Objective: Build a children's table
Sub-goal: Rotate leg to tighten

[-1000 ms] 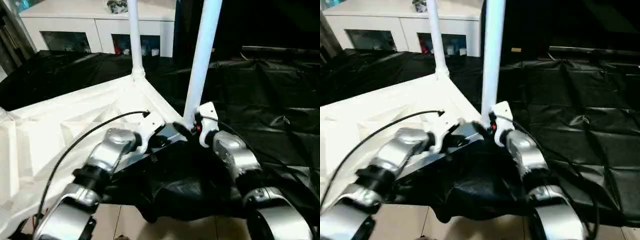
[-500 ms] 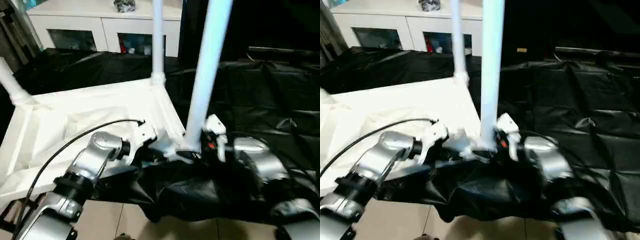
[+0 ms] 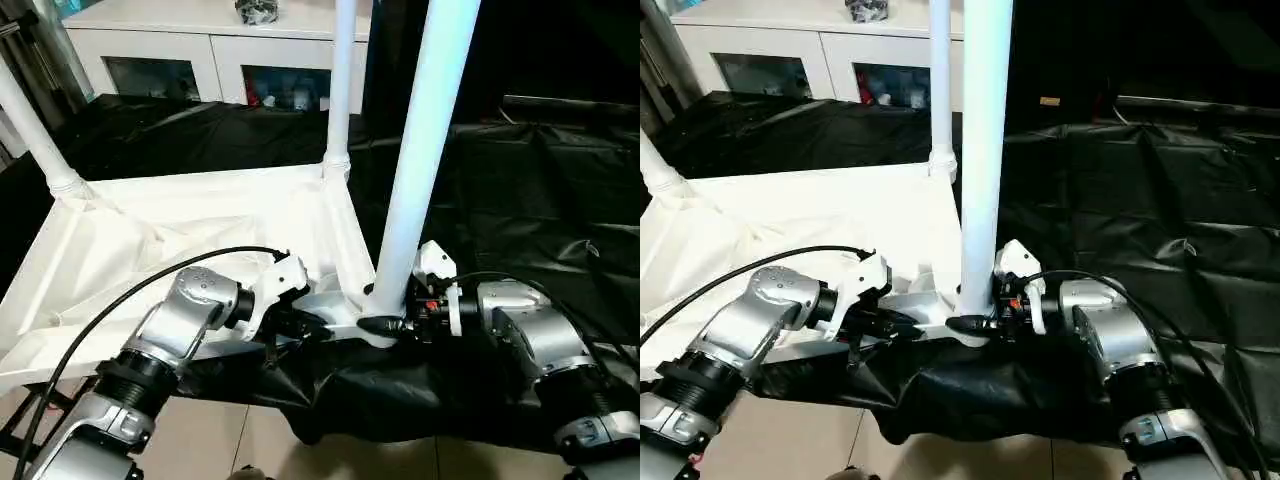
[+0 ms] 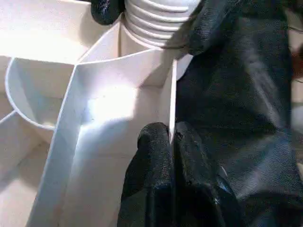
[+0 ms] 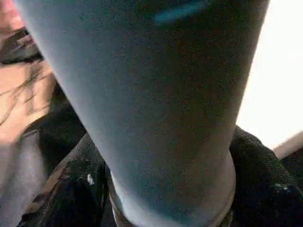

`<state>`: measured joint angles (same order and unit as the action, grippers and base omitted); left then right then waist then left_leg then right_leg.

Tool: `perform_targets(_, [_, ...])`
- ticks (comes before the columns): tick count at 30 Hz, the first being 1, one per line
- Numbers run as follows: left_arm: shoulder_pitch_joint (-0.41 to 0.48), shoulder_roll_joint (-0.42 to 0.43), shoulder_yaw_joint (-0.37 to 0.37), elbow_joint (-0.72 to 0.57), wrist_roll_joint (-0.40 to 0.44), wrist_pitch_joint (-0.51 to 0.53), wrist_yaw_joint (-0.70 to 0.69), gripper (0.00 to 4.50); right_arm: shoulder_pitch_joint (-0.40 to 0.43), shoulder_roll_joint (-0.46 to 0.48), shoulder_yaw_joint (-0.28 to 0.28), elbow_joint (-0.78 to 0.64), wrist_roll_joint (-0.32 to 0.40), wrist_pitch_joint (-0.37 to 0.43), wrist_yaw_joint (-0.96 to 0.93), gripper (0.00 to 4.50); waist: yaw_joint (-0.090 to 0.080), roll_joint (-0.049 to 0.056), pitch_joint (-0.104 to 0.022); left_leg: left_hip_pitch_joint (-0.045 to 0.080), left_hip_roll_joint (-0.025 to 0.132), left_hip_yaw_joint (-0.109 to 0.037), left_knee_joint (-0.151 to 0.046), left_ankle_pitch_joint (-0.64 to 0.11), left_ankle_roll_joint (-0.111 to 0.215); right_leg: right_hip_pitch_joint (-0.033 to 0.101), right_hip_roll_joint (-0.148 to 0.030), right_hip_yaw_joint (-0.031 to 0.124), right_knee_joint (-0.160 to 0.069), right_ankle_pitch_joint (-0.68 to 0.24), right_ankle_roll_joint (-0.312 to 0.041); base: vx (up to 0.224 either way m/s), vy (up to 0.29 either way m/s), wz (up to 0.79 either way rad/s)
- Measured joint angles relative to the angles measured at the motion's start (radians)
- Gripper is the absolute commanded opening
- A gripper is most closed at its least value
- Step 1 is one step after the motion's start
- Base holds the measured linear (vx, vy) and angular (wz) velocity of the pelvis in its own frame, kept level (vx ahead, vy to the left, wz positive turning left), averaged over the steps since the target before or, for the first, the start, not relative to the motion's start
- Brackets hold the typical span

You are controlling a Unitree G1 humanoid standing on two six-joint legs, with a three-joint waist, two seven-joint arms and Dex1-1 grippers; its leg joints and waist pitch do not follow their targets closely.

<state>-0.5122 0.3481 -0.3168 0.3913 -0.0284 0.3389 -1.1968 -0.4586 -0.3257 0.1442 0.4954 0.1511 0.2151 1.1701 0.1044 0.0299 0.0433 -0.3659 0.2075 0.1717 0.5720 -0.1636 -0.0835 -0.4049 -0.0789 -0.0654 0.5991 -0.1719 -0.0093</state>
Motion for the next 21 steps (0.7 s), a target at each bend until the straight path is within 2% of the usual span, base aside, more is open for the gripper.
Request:
perform_targets(5, [-0.066,-0.097,0.034,0.11,0.048,0.017,0.204,0.0,-0.064,0.129,-0.086,0.148,-0.038,-0.05,-0.362,2.86,-0.023,-0.001,0.0,0.003,0.0,-0.001,0.001,0.0,0.0,0.001,0.0,0.001,0.001,-0.002,0.003,0.0,0.0,0.0])
perform_targets(7, [-0.094,-0.141,0.043,0.148,0.06,0.031,0.288,0.0,-0.099,0.166,-0.108,0.199,-0.049,-0.063,-0.497,2.85,-0.024,0.0,0.0,0.003,0.0,-0.001,0.001,0.0,0.0,0.001,0.0,0.001,0.0,-0.002,0.004,0.0,0.0,0.0])
perform_targets(12, [-0.121,-0.186,0.059,0.187,0.072,0.042,0.386,0.0,-0.143,0.236,-0.139,0.267,-0.072,-0.092,-0.7,2.85,-0.023,0.002,-0.002,0.002,0.0,-0.001,0.001,0.0,0.0,0.001,0.0,0.001,0.001,-0.002,0.003,0.0,0.0,0.0])
perform_targets(13, [-0.123,-0.19,0.062,0.19,0.074,0.042,0.393,0.0,-0.147,0.243,-0.144,0.278,-0.074,-0.102,-0.714,3.2,-0.023,0.002,-0.002,0.002,0.0,-0.001,0.001,0.0,0.0,0.001,0.0,0.001,0.0,-0.001,0.003,0.0,0.0,0.0])
perform_targets(14, [-0.123,-0.192,0.063,0.19,0.075,0.042,0.394,0.0,-0.152,0.245,-0.148,0.288,-0.074,-0.11,-0.716,3.2,-0.023,0.002,-0.002,0.002,-0.001,-0.001,0.001,0.0,0.0,0.001,0.0,0.001,0.0,0.0,0.001,0.0,0.0,0.0])
perform_targets(18, [-0.12,-0.184,0.063,0.18,0.075,0.037,0.37,0.0,-0.163,0.249,-0.153,0.309,-0.076,-0.129,-0.69,3.71,-0.022,0.002,-0.002,0.0,0.0,0.0,-0.001,0.0,0.0,0.001,0.0,0.001,-0.001,0.0,0.001,0.0,0.0,0.0])
perform_targets(21, [-0.092,-0.153,0.052,0.135,0.072,0.024,0.314,0.0,-0.156,0.216,-0.115,0.306,-0.083,-0.163,-0.594,3.96,-0.023,0.002,-0.002,0.0,0.0,0.0,-0.003,0.0,0.0,0.0,0.0,0.0,-0.001,-0.001,0.002,0.0,0.0,0.0])
